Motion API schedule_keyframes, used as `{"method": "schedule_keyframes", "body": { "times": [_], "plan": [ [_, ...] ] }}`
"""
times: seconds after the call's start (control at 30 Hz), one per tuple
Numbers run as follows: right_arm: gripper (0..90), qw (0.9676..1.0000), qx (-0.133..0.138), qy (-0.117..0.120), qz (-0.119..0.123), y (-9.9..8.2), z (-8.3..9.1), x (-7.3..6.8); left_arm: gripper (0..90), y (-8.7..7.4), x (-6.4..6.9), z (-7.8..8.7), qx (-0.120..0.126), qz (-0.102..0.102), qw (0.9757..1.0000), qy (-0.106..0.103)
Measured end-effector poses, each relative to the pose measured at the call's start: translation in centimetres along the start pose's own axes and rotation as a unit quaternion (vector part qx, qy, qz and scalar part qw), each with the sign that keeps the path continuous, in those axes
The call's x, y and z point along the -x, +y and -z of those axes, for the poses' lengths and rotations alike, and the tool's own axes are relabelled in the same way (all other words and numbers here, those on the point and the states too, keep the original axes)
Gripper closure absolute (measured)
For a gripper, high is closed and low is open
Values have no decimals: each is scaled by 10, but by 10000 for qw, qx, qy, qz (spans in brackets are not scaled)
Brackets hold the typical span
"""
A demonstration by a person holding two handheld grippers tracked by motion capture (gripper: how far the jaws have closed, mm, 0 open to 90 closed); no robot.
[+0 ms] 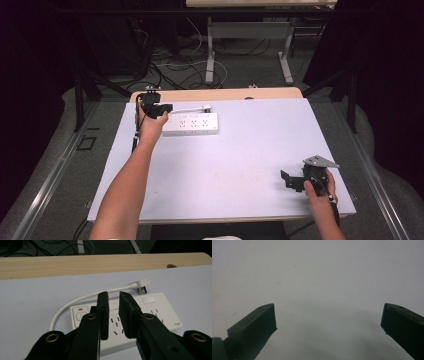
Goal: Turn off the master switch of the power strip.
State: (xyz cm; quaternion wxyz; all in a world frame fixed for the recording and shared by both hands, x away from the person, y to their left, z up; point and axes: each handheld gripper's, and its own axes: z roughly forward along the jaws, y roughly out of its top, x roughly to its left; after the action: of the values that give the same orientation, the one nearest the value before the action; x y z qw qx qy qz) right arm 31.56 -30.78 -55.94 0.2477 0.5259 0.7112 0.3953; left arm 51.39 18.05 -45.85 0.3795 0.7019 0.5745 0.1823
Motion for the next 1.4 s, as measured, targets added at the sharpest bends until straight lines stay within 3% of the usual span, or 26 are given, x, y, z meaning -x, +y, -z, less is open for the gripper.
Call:
{"method": "schedule_keyframes", "body": {
  "times": [0.07,0.2,0.3,0.43,0.63,0.93,1.4],
  "plan": [
    [0,10000,38,-30,2,0,0,1,811,1,0,-2,100,30,9999,48],
    [0,10000,34,-10,-1,0,2,2,837,4,-2,-7,61,169,9998,48],
    [0,9999,98,-72,-81,0,1,1,860,6,-5,-10,70,175,9997,125],
    [0,10000,24,-42,-14,-1,1,1,900,8,-7,-14,74,226,9996,159],
    [0,10000,51,-69,-9,-1,2,2,900,9,-8,-21,103,268,9991,303],
    [0,9999,71,-94,-76,-1,4,2,900,7,-15,-34,-46,313,9989,342],
    [0,9999,89,-105,-100,-3,9,4,900,-1,-16,-55,-489,179,9980,345]
  ]
}}
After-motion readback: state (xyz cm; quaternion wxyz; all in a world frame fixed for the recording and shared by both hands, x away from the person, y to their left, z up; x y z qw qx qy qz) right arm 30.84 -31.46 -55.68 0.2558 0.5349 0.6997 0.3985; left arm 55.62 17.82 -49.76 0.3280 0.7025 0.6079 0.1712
